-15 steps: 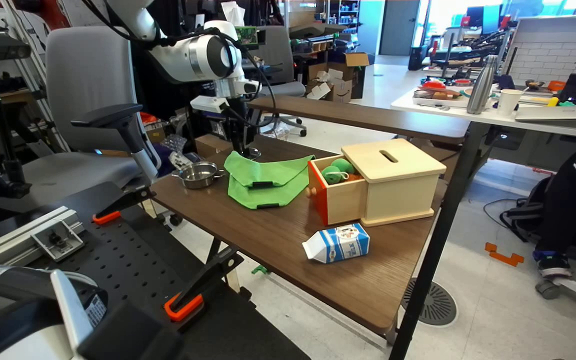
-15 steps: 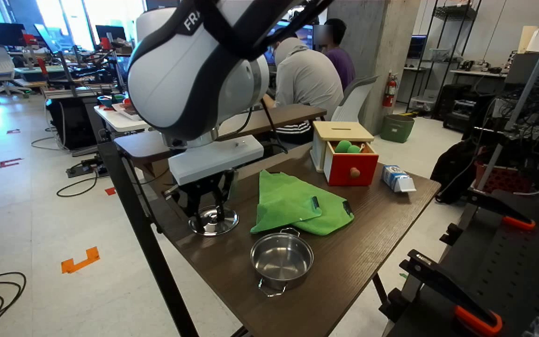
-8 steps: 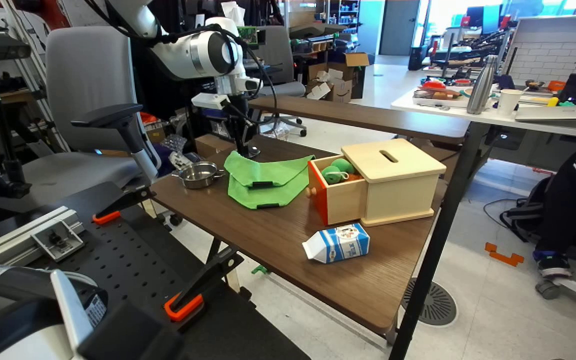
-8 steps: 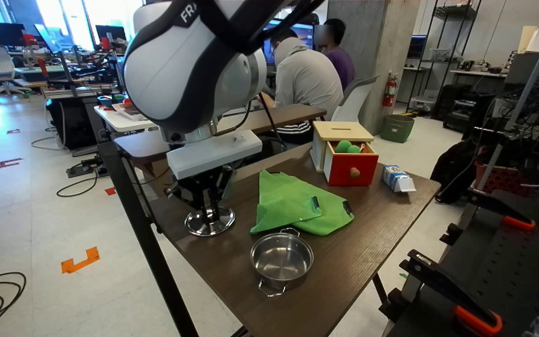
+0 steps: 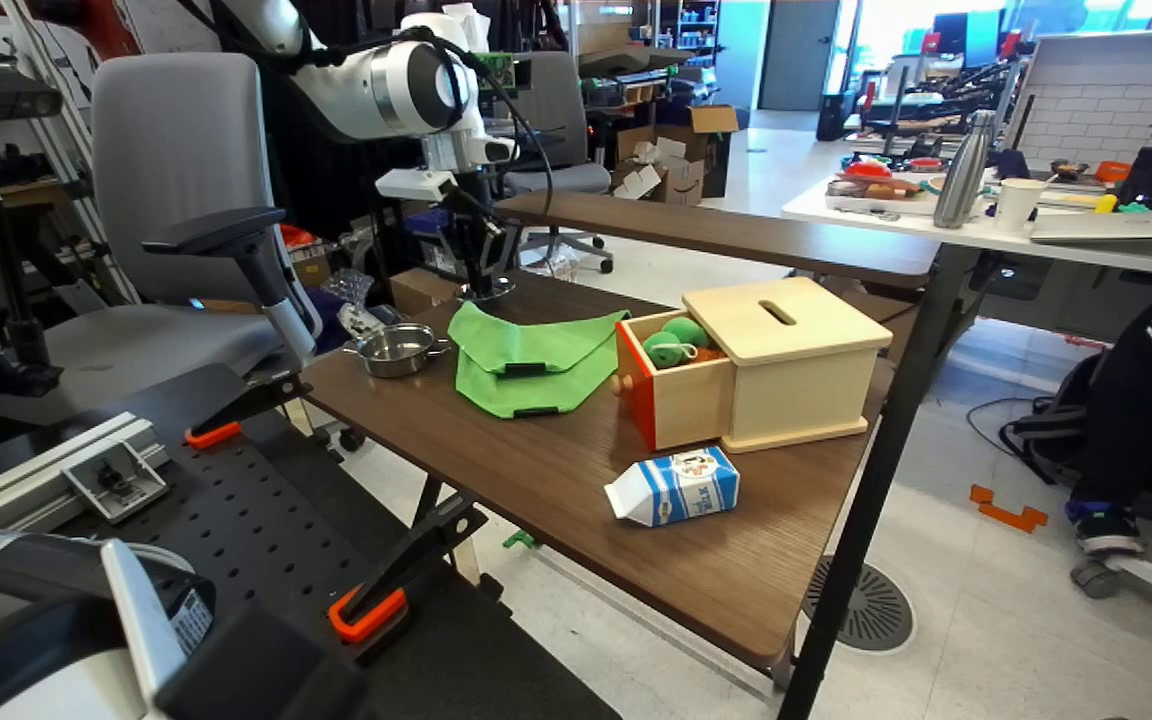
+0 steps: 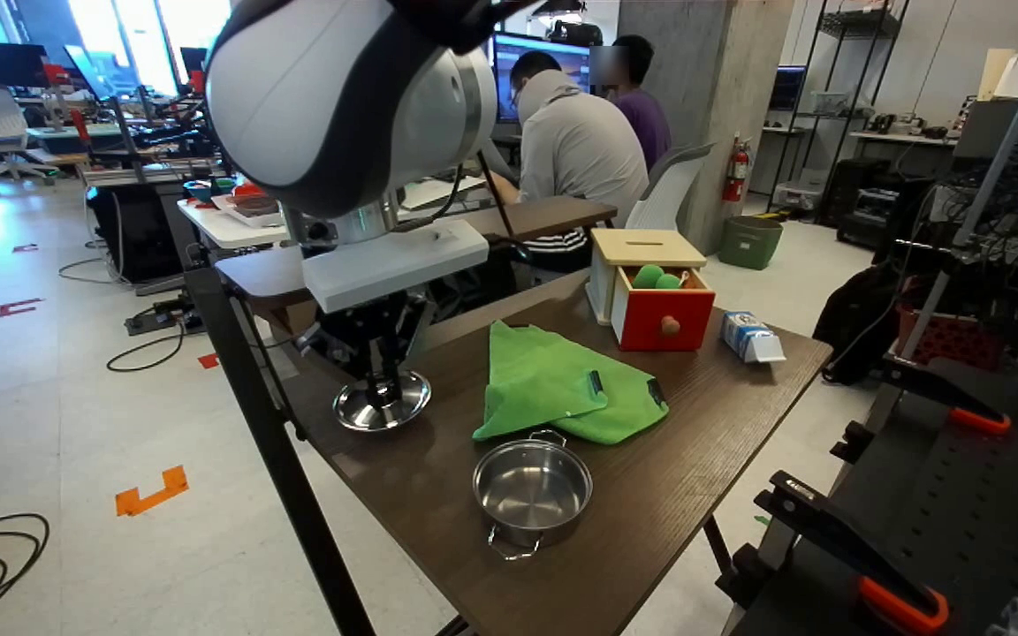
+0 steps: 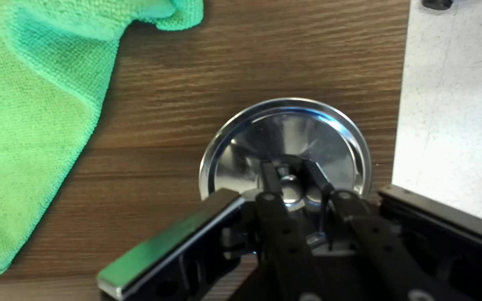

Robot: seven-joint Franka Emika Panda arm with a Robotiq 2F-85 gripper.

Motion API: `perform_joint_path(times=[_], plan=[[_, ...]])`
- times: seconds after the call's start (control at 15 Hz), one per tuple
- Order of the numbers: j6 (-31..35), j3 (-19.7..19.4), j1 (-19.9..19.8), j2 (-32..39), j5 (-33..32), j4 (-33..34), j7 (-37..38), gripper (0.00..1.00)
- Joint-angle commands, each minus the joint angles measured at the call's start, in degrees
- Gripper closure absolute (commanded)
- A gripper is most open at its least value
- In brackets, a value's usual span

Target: Cover the small silver pot with a lid

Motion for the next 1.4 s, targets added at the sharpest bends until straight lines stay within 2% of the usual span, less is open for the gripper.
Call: perform_joint_path(times=[0.0, 0.33, 0.87, 1.07, 1.33], plan=[[2.4, 0.9, 0.5, -8.6, -0.9, -9.7, -3.0, 0.95], [5.6, 3.4, -0.1, -19.4, -0.9, -23.3, -8.0, 0.95], [12.0, 5.1, -2.1, -33.1, -0.9, -47.1, -11.3, 0.95], [15.4, 5.5, -3.4, -36.3, -0.6, -55.1, -12.2, 0.95], [18.0, 5.2, -4.3, -37.6, -1.0, -60.6, -12.4, 0.95]])
